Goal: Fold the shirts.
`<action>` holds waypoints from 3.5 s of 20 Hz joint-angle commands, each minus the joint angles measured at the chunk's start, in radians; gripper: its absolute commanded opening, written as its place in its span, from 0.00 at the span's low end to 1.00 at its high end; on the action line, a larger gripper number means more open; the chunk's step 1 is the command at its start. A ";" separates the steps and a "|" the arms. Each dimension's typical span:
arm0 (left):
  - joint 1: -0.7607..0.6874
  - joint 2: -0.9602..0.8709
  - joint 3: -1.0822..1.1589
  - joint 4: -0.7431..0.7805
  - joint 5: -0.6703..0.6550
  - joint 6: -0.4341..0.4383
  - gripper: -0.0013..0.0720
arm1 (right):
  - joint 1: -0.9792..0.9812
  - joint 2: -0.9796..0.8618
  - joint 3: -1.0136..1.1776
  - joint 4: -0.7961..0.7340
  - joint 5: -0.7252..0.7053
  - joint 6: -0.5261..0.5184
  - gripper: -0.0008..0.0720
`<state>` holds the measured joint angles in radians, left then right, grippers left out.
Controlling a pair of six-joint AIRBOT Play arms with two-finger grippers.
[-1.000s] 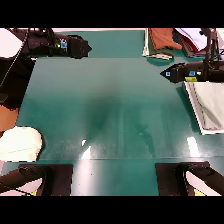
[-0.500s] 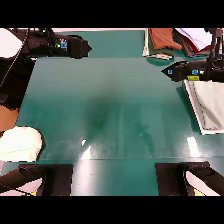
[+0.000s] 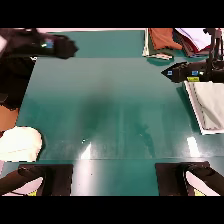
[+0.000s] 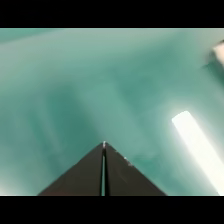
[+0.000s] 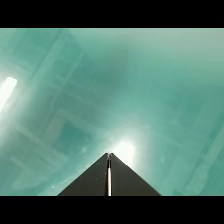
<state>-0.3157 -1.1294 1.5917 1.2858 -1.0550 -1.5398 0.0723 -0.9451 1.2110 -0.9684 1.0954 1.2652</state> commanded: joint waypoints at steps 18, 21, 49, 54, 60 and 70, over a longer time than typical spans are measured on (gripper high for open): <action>0.563 0.443 -1.048 0.510 -0.187 -0.084 0.89 | 0.001 -0.103 0.001 0.001 0.060 0.000 0.03; 0.563 0.443 -1.047 0.512 -0.190 -0.084 0.88 | 0.001 -0.103 0.001 0.001 0.060 0.000 0.03; -0.465 -0.300 0.143 0.059 -0.034 0.089 0.69 | 0.000 -0.195 0.647 -0.135 0.116 0.038 0.03; -0.134 -0.294 0.119 0.065 -0.115 -0.014 0.69 | 0.000 -0.193 0.648 -0.134 0.121 0.038 0.03; 0.163 -0.374 -0.113 -0.084 -0.047 -0.032 0.69 | 0.000 -0.195 0.647 -0.134 0.121 0.038 0.03; 0.109 -0.575 -0.190 -0.145 0.084 0.015 0.69 | 0.001 -0.196 0.645 -0.134 0.121 0.056 0.03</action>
<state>-0.1875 -1.6722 1.4094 1.1580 -1.0176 -1.5307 0.0727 -1.1400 1.8565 -1.1019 1.2156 1.3125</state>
